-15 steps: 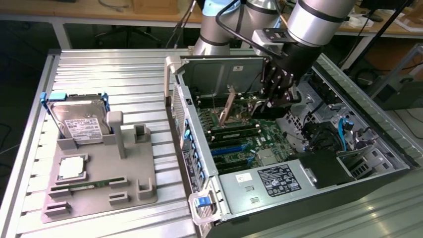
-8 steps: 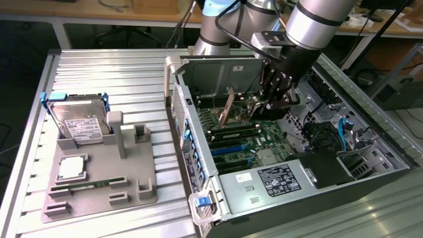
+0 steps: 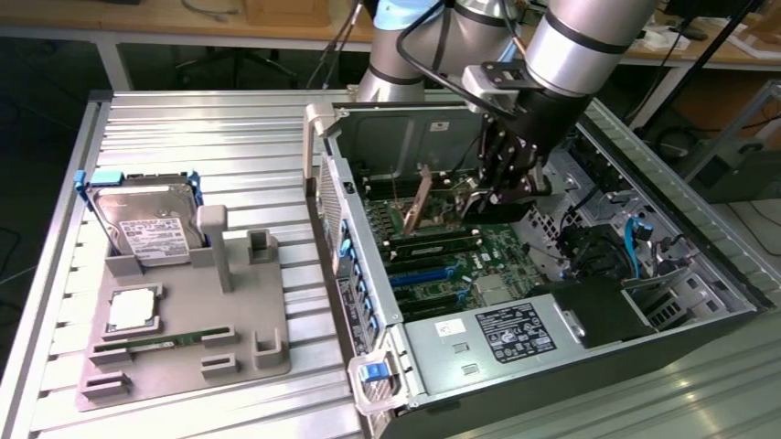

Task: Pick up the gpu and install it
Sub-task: 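Insert the gpu into the slot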

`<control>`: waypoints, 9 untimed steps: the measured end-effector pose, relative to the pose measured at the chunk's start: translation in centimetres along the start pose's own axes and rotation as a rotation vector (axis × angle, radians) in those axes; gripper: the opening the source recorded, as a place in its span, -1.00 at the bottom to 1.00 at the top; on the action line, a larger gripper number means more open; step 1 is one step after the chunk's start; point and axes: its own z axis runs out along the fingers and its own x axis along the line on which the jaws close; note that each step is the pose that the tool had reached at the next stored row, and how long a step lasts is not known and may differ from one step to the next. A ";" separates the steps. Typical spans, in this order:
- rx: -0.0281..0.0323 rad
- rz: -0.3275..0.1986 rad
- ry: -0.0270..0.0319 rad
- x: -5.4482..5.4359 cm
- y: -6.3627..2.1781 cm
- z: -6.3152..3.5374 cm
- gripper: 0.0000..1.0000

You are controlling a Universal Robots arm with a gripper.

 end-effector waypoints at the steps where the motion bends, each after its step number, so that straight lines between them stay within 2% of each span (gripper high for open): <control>1: 0.0000 0.000 0.0000 0.0 0.00 0.06 -0.46; 9: 0.0000 0.000 0.0001 0.0 -0.02 0.61 -0.46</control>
